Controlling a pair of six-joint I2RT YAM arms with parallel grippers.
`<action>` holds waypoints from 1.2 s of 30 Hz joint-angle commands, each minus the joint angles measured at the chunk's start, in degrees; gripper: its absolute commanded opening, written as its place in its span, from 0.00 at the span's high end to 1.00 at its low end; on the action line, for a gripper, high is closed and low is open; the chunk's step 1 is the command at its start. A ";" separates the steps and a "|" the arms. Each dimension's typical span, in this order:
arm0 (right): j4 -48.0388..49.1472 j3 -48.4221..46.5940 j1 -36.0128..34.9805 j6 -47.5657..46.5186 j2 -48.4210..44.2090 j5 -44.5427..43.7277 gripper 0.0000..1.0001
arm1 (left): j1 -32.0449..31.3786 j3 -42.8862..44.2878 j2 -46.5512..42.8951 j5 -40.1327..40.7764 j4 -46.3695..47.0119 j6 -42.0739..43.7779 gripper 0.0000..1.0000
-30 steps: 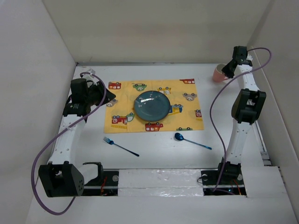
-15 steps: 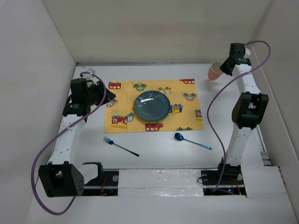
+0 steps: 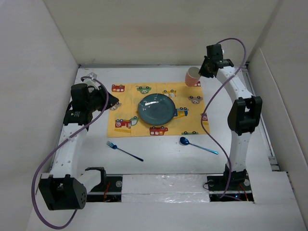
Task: Set the dinner table for one person
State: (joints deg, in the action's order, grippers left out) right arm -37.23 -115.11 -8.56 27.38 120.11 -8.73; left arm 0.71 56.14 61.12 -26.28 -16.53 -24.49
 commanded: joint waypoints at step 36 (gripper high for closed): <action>9.18 24.11 -4.35 -3.20 -26.13 10.90 0.71 | -0.10 4.77 -2.76 1.58 0.54 -1.00 0.74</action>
State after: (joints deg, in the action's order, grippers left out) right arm -35.14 -97.51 -9.26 26.24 102.41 -4.82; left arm 0.71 57.30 59.13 -25.23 -17.21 -25.12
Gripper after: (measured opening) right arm 0.333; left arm 0.270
